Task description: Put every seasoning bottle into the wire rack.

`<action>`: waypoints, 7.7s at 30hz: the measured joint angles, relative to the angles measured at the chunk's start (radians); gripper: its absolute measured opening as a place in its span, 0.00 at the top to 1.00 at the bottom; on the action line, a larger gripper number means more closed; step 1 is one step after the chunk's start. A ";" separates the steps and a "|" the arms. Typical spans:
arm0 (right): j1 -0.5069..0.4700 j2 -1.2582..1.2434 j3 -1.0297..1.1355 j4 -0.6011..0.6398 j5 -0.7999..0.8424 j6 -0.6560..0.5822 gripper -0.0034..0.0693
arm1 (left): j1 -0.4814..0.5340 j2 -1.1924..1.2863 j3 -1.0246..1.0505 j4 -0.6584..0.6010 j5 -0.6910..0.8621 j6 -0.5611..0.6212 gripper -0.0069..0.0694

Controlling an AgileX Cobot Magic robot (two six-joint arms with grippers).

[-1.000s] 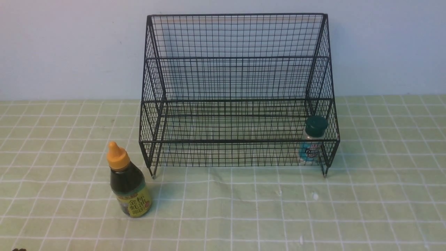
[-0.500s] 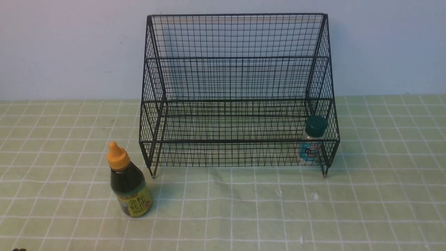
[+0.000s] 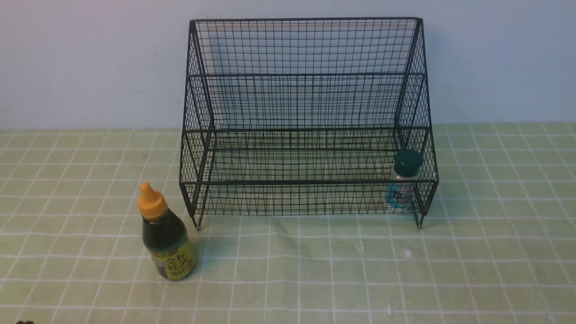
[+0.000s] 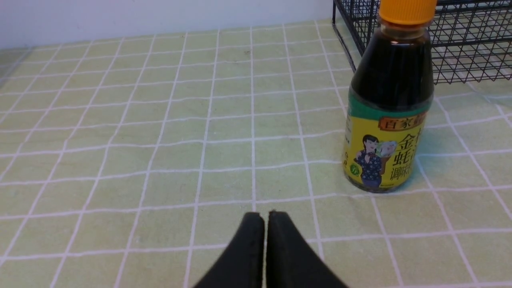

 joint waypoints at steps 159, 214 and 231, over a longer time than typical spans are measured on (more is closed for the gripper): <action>-0.245 0.000 0.141 0.018 -0.078 0.007 0.97 | -0.247 1.533 -1.704 -0.134 0.870 0.175 0.53; -0.245 0.000 0.141 0.018 -0.078 0.007 0.97 | -0.332 1.537 -1.805 0.159 0.848 0.041 0.81; -0.245 0.000 0.141 0.018 -0.078 0.007 0.97 | -0.332 0.840 -1.440 0.095 0.691 -0.110 0.92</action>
